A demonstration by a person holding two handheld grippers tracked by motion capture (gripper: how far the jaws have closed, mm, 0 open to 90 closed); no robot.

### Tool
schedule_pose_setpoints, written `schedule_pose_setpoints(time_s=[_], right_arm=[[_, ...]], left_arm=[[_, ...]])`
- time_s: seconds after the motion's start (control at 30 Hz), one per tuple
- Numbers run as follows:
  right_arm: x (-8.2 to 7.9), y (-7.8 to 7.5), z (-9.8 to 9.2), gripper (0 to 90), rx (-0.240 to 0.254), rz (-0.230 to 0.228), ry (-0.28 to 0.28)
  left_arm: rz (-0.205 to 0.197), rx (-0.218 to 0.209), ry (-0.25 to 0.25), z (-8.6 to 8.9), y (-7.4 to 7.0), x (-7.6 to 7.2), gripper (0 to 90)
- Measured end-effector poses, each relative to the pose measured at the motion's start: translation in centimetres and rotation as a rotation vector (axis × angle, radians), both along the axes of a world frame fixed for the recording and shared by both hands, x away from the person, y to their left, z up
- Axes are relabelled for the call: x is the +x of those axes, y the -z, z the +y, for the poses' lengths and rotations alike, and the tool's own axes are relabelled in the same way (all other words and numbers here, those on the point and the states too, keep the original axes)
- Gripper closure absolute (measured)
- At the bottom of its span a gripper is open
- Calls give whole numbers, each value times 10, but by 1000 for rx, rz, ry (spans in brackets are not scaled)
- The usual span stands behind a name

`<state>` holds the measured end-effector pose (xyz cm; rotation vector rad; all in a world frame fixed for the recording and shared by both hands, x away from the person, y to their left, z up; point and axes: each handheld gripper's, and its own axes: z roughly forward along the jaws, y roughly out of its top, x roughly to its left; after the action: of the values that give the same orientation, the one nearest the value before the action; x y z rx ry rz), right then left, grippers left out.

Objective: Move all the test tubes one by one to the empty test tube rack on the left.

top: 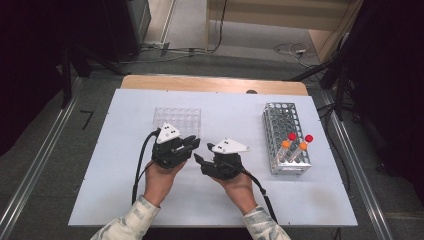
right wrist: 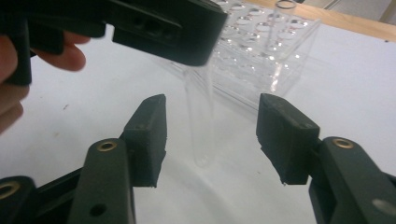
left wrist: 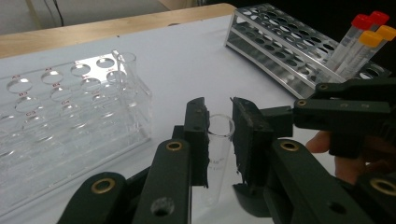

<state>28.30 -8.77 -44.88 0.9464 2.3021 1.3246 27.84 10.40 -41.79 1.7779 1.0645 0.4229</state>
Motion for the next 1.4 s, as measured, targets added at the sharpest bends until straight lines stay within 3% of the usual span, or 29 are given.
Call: schedule_pose_setpoints(time_s=[0.37, 0.67, 1.2, 1.4], right_arm=[[-1, -2, -40, 378, -16, 14, 50], [-8, -3, -60, 378, -13, 3, 72], [-12, 1, -76, 377, -6, 13, 95], [-13, 2, -77, 377, -5, 17, 94]], left_arm=[[-24, -43, -48, 20, -19, 8, 773], [-38, -30, -82, 25, -33, 22, 773], [-66, -4, -138, 25, -53, 51, 772], [-68, 22, -163, 21, -52, 63, 772]])
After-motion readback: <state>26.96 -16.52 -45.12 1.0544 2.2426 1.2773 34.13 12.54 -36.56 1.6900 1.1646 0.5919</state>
